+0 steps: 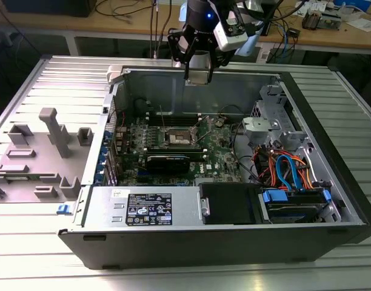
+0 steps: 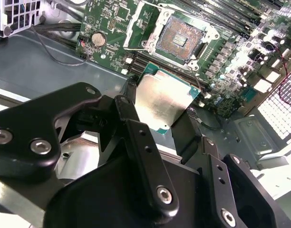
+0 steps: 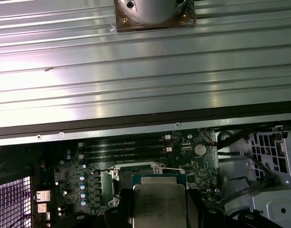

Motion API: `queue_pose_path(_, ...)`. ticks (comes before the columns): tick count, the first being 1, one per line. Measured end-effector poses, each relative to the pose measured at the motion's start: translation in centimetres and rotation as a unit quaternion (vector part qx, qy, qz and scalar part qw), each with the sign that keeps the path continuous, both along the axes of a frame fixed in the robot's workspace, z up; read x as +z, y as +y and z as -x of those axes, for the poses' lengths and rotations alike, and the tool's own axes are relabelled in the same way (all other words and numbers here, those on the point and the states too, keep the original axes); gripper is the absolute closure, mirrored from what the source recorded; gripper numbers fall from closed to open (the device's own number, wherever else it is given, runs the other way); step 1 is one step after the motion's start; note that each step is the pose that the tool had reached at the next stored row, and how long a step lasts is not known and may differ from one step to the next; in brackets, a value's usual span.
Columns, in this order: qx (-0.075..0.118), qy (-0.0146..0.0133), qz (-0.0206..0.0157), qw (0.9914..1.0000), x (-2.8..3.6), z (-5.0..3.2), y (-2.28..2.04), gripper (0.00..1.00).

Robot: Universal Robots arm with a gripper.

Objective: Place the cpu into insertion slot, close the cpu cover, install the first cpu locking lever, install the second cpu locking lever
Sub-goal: 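Place the cpu into insertion slot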

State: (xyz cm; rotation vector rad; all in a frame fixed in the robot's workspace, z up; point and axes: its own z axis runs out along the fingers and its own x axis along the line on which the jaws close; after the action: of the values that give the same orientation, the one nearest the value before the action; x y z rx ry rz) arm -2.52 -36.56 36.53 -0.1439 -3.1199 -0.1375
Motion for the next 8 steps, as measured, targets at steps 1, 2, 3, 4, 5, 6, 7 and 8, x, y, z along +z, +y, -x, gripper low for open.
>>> queue_pose_path(1, 0.0, 0.0, 0.0, 1.0, -0.02, 0.0, -0.12, 0.46)
queue_pose_path(2, 0.0, -0.0001, -0.0001, 1.0, -0.05, 0.01, -0.31, 0.46)
queue_pose_path(3, -0.001, -0.0001, -0.0002, 1.0, -0.06, 0.01, -0.36, 0.46)
queue_pose_path(4, -0.002, -0.0001, -0.0001, 1.0, -0.06, 0.01, -0.36, 0.46)
queue_pose_path(5, -0.007, -0.0001, 0.0, 0.99998, -0.06, 0.01, -0.36, 0.46)
queue_pose_path(6, -0.013, -0.0001, -0.0001, 0.99991, -0.07, 0.01, -0.36, 0.46)
queue_pose_path(7, -0.019, 0.0, 0.0, 0.99982, -0.08, 0.01, -0.36, 0.46)
queue_pose_path(8, -0.027, 0.0, 0.0, 0.99964, -0.1, 0.01, -0.36, 0.46)
